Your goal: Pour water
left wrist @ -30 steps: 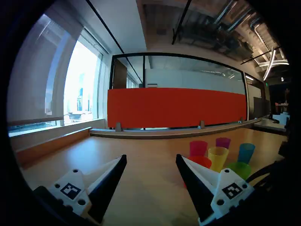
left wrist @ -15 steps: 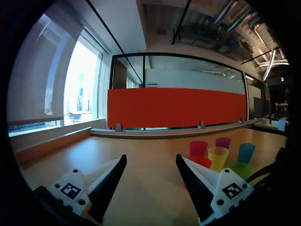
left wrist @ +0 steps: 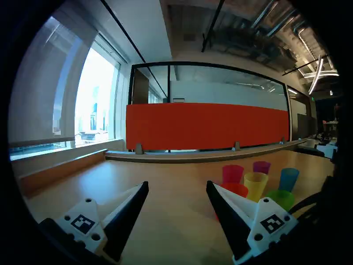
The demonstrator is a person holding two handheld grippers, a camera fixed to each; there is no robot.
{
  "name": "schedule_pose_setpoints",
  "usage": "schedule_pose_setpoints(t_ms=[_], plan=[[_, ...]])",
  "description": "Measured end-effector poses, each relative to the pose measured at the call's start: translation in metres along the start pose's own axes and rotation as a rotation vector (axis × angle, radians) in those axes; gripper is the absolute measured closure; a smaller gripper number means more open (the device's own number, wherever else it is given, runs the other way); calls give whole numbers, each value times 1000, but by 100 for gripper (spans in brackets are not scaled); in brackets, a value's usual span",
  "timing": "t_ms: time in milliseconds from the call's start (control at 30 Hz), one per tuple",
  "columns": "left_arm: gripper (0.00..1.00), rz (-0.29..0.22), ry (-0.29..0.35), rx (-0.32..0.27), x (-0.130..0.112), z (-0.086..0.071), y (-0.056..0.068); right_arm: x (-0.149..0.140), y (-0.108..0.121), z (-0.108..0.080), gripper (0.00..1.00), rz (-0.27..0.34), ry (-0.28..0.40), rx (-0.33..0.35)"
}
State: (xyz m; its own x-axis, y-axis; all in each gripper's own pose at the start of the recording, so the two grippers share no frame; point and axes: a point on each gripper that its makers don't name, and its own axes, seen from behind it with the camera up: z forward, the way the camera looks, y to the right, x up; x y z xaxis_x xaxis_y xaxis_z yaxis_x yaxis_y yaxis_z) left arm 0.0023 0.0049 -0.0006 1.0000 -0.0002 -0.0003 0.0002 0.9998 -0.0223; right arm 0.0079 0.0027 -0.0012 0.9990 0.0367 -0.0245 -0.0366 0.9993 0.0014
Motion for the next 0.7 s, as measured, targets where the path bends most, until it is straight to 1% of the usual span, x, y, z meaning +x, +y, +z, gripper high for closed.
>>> schedule_pose_setpoints(t_ms=[467,700], plan=[[3,0,0,0,0,0,0,-7,2,1,1,-18,-22,-1],[3,0,0,0,0,1,0,-6,-1,2,1,-38,-24,-5]])
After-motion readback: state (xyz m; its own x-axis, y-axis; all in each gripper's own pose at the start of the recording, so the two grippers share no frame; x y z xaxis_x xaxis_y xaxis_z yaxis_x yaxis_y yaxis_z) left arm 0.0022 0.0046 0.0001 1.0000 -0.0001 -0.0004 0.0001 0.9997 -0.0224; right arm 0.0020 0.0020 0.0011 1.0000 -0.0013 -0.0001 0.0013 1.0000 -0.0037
